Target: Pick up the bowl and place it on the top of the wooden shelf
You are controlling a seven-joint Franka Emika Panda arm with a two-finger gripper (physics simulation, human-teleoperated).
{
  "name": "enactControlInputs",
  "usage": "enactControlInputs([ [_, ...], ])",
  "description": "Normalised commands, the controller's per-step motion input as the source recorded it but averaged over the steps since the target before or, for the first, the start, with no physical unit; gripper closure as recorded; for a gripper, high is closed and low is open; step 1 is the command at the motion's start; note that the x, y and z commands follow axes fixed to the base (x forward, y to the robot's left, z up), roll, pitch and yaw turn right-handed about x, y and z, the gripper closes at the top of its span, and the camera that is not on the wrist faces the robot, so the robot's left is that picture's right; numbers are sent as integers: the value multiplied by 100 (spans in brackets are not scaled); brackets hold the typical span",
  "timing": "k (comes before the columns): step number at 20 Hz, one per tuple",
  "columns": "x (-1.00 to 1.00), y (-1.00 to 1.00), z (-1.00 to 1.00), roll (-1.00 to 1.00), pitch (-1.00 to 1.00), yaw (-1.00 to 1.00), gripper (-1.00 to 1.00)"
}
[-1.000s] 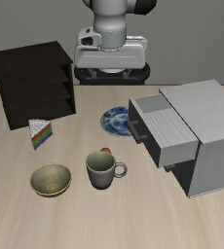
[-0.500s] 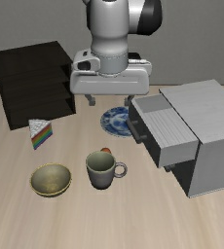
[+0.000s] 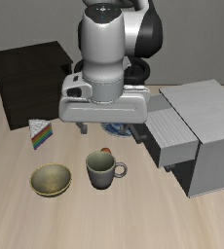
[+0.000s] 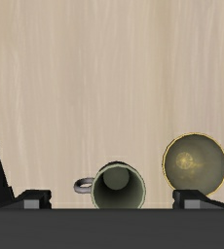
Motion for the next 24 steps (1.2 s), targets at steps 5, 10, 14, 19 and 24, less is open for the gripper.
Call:
enactControlInputs([
  [5,0,-100,0,0,0,0,-100],
  [10,0,-100,0,0,0,0,-100],
  [14,0,-100,0,0,0,0,-100],
  [19,-60,-20,-20,0,0,0,-100],
  [24,0,0,-100,0,0,0,-100],
])
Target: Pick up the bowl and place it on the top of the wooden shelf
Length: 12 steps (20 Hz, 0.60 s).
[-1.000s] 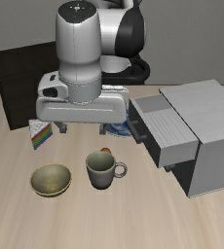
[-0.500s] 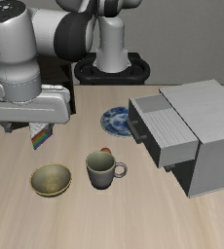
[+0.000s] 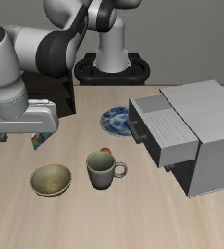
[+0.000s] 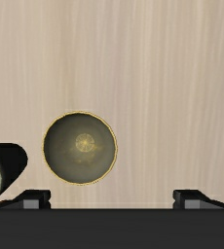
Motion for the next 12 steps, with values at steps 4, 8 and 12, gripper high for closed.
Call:
enactControlInputs([
  [4,0,0,-100,0,0,0,-100],
  [8,0,0,-100,0,0,0,-100],
  [12,0,0,-100,0,0,0,-100],
])
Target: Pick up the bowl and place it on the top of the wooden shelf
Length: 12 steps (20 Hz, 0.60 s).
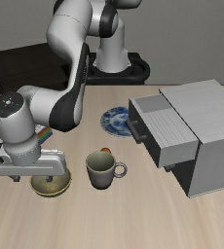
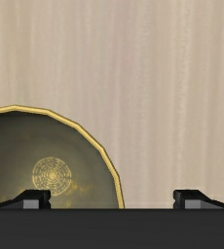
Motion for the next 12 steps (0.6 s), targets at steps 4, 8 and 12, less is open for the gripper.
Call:
enactControlInputs([
  [4,0,0,-50,0,0,0,100],
  [8,0,0,0,0,0,0,100],
  [12,0,0,25,0,0,0,100],
])
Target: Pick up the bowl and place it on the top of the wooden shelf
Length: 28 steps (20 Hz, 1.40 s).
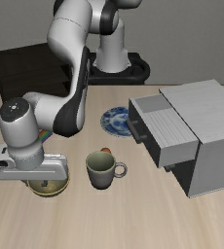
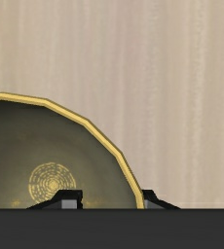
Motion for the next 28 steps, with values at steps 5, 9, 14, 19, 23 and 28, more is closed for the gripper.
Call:
enactControlInputs([
  [5,0,0,100,0,0,0,100],
  [9,0,0,100,0,0,0,100],
  [14,0,0,100,0,0,0,100],
  [19,0,0,100,0,0,0,100],
  [23,0,0,100,0,0,0,100],
  [28,-40,0,60,0,0,0,100],
])
